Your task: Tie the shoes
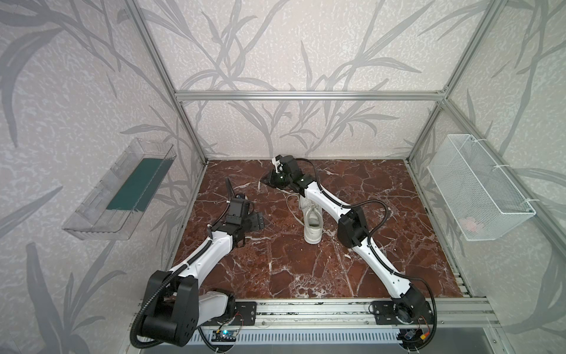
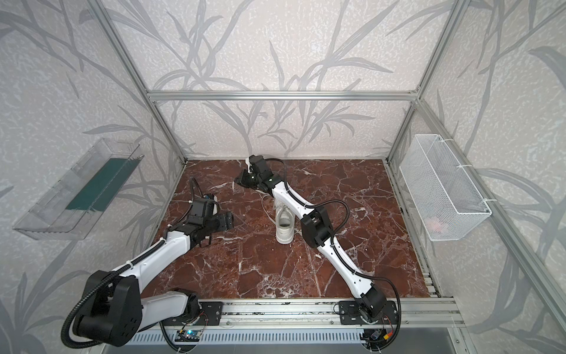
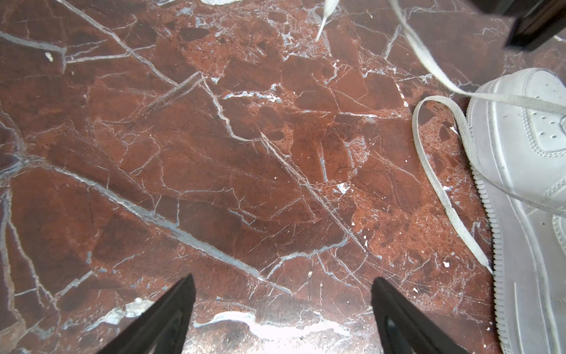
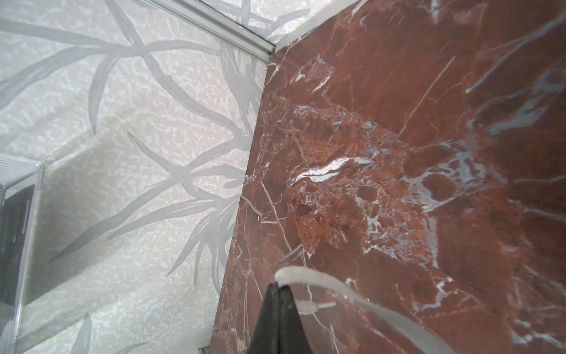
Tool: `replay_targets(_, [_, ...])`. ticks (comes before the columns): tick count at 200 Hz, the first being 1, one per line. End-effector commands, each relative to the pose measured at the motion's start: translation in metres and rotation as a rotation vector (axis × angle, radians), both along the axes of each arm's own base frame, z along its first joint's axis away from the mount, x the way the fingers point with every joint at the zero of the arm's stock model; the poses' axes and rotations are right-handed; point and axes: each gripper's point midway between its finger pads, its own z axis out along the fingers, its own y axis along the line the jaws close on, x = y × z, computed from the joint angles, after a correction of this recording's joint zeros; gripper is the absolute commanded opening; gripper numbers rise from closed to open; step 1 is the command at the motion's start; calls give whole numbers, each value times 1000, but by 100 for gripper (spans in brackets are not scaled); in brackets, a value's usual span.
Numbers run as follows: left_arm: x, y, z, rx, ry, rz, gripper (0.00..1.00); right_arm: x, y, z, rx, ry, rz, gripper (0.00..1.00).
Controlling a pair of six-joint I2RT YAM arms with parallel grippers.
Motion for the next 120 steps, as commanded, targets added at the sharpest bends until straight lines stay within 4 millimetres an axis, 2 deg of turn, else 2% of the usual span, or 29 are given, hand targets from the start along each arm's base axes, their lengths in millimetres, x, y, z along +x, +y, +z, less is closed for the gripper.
replay_targets(1, [-1,3,0,-14,-1,26,92,-6,10,-1,36,7,30,13])
replay_targets(16, [0,0,1,-15,-5,10,92,-8,9,-1,33,10,41,40])
replay_targets(29, [0,0,1,-11,-4,-1,92,-9,8,5,28,1,46,55])
replay_targets(75, [4,-6,6,-17,-10,-38,94,-11,-4,32,-7,-36,48,67])
replay_targets(95, [6,-9,5,-25,4,-47,95,-14,-13,36,-54,-33,46,74])
replay_targets(120, [9,-10,7,-37,5,-43,95,-15,-28,32,-113,19,19,80])
